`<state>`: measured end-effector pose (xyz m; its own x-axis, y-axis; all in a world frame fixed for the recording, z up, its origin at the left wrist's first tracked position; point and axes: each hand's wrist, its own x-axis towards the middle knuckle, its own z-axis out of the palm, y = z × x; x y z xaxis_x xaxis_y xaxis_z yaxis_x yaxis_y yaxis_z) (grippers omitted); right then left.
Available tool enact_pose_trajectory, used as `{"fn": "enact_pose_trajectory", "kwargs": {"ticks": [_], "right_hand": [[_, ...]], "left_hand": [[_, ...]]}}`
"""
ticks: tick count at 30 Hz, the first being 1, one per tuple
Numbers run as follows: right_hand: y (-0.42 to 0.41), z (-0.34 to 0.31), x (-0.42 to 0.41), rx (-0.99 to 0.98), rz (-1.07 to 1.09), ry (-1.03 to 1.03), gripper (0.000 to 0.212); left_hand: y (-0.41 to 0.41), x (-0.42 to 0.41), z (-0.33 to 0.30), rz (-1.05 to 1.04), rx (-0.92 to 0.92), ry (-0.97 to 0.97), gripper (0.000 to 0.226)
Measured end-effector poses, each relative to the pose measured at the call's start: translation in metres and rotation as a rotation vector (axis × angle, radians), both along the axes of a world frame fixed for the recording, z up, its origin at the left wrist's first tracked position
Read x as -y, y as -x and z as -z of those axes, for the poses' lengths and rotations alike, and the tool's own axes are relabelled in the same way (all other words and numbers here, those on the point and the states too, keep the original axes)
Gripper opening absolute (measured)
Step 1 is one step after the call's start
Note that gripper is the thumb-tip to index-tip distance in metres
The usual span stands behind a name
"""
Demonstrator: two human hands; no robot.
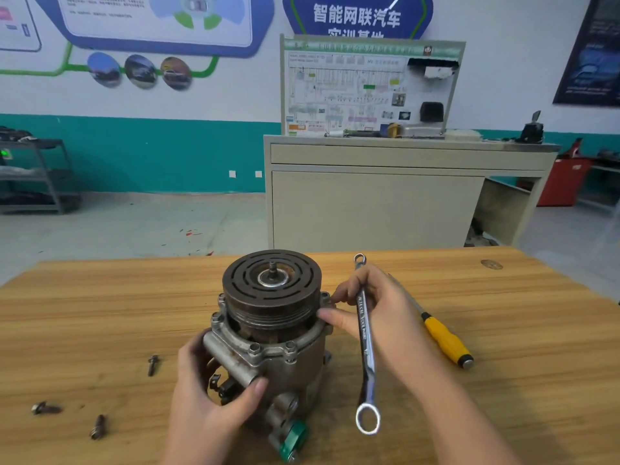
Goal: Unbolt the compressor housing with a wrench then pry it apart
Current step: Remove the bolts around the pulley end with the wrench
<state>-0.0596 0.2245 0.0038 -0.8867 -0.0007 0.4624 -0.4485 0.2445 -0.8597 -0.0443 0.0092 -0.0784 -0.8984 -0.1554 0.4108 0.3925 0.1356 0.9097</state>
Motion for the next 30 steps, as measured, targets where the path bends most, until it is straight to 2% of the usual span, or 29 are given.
{"fn": "enact_pose_trajectory", "kwargs": {"ticks": [4, 10, 13, 16, 20, 26, 30], "right_hand": [[-0.003, 0.001, -0.003, 0.068, -0.033, 0.027, 0.044], [-0.006, 0.003, -0.001, -0.014, 0.016, -0.032, 0.035], [-0.004, 0.005, 0.002, 0.027, -0.046, 0.015, 0.027], [-0.002, 0.007, 0.002, -0.003, 0.016, -0.019, 0.031], [-0.001, 0.012, 0.007, -0.018, -0.015, 0.002, 0.022], [-0.002, 0.01, 0.0, -0.069, 0.022, 0.044, 0.043], [-0.003, 0.006, -0.001, -0.012, -0.018, 0.016, 0.041]], "left_hand": [[-0.001, 0.0, -0.001, 0.0, 0.008, 0.004, 0.084], [-0.002, 0.001, 0.0, 0.01, 0.025, 0.014, 0.092], [-0.001, 0.001, -0.001, 0.012, 0.024, 0.011, 0.089], [-0.001, 0.0, -0.001, 0.012, 0.018, 0.003, 0.086], [-0.002, 0.0, -0.002, 0.009, 0.007, 0.002, 0.084], [-0.003, 0.0, -0.002, 0.006, 0.004, 0.005, 0.084], [-0.003, -0.001, -0.003, -0.002, -0.001, 0.009, 0.083]]}}
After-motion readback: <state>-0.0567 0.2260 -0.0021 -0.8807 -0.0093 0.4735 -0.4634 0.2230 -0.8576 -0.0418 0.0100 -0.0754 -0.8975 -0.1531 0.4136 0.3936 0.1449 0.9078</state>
